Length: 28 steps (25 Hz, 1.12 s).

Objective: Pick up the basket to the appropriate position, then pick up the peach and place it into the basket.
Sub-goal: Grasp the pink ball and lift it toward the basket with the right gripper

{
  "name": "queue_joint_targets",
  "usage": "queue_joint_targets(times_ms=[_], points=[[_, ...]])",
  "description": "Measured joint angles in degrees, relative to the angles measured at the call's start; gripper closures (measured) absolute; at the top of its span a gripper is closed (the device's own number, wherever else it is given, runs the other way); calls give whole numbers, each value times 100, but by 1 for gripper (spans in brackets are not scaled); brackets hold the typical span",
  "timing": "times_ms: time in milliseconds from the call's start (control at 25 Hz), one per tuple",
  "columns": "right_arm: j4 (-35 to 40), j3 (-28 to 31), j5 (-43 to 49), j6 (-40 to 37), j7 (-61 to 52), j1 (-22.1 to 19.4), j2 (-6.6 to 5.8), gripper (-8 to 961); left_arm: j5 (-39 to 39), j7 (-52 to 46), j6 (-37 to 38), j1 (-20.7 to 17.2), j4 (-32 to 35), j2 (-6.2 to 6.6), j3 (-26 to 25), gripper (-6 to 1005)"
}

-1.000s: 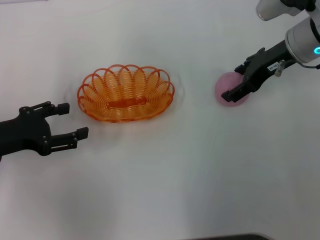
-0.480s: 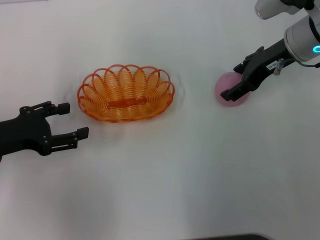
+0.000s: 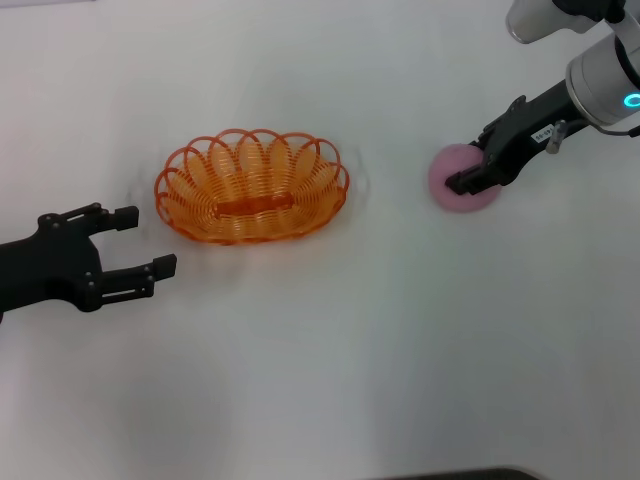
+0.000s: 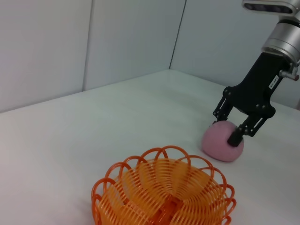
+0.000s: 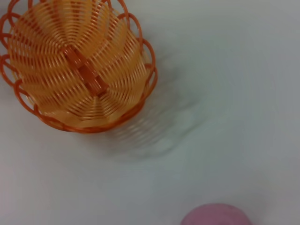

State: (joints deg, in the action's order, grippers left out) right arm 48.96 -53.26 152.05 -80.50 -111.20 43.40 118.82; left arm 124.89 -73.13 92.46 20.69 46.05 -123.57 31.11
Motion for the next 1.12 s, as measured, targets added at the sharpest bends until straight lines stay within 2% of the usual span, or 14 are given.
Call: queue_joint_targets(times_ms=[320,640,1120], points=[[0,-17,0,0,0,-7,0,551,0,0,45,-5,0,-1,0,156],[0,-18,-1,-21,1,-44,0,644,0,0,45,-10,-9,-8,0,156],[0,-13,0,-39,20,-51,-2,643,0,0,33,-21,-20,-9,0,156]])
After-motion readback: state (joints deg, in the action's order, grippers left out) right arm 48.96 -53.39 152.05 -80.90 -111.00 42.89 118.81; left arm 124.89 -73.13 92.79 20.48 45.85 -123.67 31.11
